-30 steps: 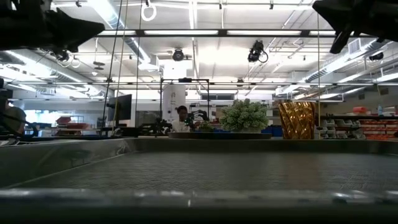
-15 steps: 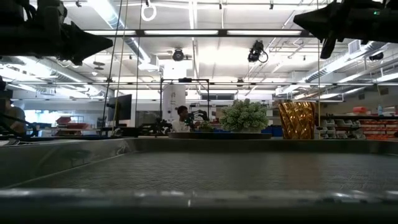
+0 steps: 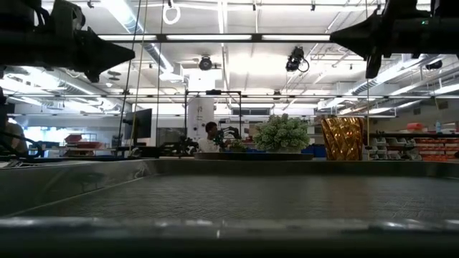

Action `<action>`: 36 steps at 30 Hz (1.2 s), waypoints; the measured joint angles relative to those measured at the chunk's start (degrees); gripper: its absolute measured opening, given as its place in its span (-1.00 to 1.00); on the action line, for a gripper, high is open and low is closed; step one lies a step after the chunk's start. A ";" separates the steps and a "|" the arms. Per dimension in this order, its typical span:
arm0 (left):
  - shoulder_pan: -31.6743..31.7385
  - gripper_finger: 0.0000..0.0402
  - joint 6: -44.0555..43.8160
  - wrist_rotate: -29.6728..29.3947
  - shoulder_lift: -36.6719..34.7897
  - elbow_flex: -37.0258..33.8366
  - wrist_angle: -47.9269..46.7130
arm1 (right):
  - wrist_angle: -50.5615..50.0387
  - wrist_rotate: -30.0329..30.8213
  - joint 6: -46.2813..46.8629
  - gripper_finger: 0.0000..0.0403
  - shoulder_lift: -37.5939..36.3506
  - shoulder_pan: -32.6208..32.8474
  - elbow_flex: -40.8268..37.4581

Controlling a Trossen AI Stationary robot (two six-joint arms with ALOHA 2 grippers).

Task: Pick and place plate/cup/fork/spoon on tray
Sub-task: Put the brown cup on the top right of the black tray

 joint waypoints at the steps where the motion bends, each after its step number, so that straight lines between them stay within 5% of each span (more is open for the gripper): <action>1: 0.00 -0.81 -0.36 0.00 1.03 0.57 0.05 | 0.00 0.04 0.53 -0.92 0.42 0.00 0.00; 18: 0.04 -0.81 -2.16 -0.01 23.24 11.74 0.23 | -2.26 5.33 1.14 -0.92 1.47 0.00 1.15; 28: 1.55 -0.81 -2.13 4.38 36.93 20.99 -0.66 | -48.88 13.09 12.36 -0.95 2.12 -5.21 19.75; 36: 7.25 -0.81 -3.31 13.92 49.54 29.12 -0.65 | -58.11 13.10 14.44 -0.95 2.06 -9.65 24.37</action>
